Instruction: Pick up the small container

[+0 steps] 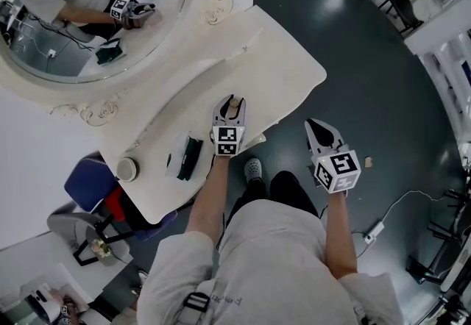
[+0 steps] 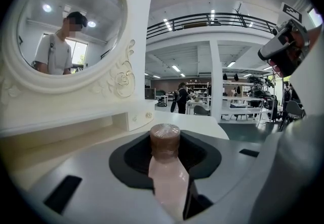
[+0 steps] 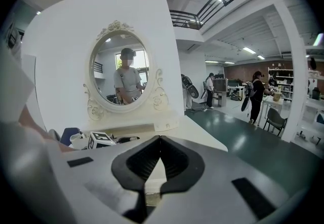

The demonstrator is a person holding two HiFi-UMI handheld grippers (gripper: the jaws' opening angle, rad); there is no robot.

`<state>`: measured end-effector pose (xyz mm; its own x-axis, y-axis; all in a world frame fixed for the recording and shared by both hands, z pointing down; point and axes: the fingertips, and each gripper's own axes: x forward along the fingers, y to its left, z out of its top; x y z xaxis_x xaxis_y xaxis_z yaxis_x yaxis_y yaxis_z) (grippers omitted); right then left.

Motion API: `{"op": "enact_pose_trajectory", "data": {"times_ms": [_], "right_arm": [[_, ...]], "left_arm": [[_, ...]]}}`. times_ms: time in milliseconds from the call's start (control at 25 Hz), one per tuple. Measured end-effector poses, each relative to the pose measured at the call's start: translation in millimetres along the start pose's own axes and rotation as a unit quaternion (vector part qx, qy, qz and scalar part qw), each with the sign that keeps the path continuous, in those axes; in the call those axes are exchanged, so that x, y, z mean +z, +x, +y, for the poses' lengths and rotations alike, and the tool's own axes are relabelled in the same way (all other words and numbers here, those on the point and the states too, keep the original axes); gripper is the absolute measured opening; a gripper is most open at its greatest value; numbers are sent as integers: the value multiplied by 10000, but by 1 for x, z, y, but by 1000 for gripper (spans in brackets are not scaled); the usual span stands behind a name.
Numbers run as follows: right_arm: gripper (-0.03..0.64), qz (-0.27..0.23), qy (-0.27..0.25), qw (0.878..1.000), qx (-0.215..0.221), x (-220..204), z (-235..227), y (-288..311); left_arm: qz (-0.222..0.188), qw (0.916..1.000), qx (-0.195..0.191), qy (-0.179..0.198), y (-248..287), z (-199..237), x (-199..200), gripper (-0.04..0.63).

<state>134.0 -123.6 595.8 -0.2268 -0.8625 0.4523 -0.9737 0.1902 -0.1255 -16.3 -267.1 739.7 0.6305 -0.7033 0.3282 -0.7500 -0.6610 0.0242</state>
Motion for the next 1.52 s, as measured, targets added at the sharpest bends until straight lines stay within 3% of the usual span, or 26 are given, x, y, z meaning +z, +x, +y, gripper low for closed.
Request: {"op": "enact_pose_trajectory", "data": {"times_ms": [280,760,920,1360,1520], "right_arm": [[15,-271,652,9974,154,7,-1,-1],[15,-362,617,9972,206,21,3,5],[15,-372,582,9973,253,25,8,11],[15,-317,460,9966,604,50,34,37],[15,-217,403,9956,822,53,47,51]], "left_arm": [[231,9994,-219,96,2,-5,1,144],[468,9977,-484,-30,-1,-6,20,143],[486,9971,-525,-252,-6,-3,35,143],[485,9965,-538,-411,-48,9,90,143],[603,9942,-463,-764,-63,21,108,144]]}}
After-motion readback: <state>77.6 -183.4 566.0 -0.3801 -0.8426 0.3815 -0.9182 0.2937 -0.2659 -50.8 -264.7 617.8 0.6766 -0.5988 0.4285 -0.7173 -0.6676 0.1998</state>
